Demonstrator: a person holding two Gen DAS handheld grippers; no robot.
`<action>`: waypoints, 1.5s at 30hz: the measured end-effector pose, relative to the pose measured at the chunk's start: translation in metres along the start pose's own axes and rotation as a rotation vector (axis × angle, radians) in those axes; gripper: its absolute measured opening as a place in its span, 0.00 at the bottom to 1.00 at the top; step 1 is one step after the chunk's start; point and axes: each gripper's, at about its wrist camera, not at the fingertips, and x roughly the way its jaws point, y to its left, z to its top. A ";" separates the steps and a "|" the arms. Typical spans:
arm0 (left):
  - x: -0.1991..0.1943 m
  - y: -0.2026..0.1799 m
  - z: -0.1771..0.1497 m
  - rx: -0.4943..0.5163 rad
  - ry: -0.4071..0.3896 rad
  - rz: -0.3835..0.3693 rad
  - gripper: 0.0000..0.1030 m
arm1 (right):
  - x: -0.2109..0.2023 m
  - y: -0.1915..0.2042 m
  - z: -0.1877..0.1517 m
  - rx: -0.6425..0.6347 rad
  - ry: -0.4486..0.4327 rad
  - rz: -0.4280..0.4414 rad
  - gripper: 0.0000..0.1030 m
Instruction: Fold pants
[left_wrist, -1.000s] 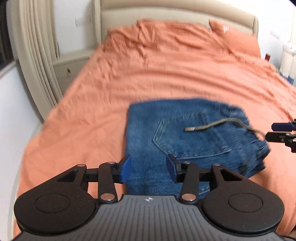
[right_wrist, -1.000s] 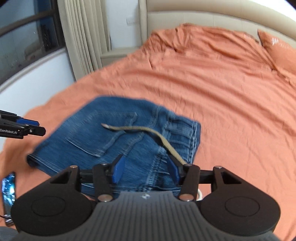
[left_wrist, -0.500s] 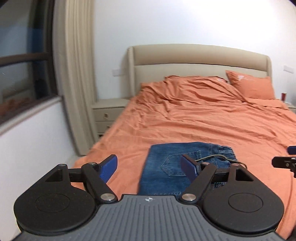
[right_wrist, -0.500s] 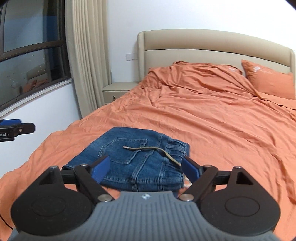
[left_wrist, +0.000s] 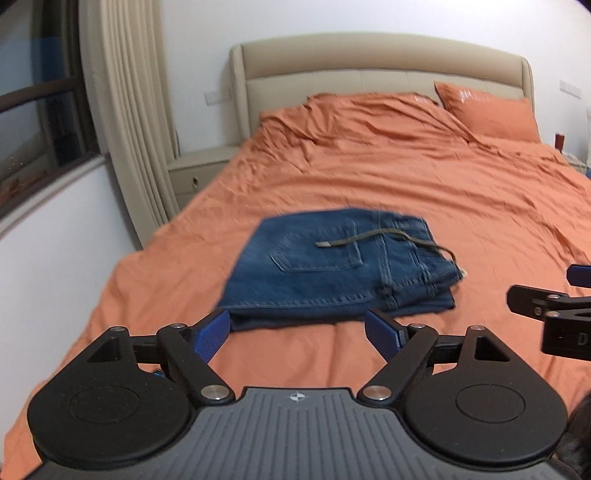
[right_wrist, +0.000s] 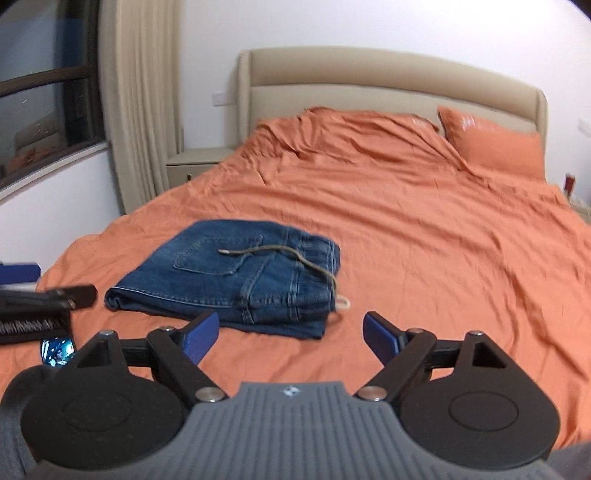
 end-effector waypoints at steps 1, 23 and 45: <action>0.000 -0.004 -0.003 0.005 0.010 -0.004 0.94 | 0.003 0.000 -0.002 0.005 0.006 -0.008 0.79; 0.016 -0.005 -0.012 0.020 0.059 0.011 0.93 | 0.028 0.008 -0.018 0.014 0.001 -0.059 0.79; 0.012 -0.004 -0.011 0.027 0.049 0.011 0.93 | 0.020 0.006 -0.020 0.025 -0.005 -0.073 0.79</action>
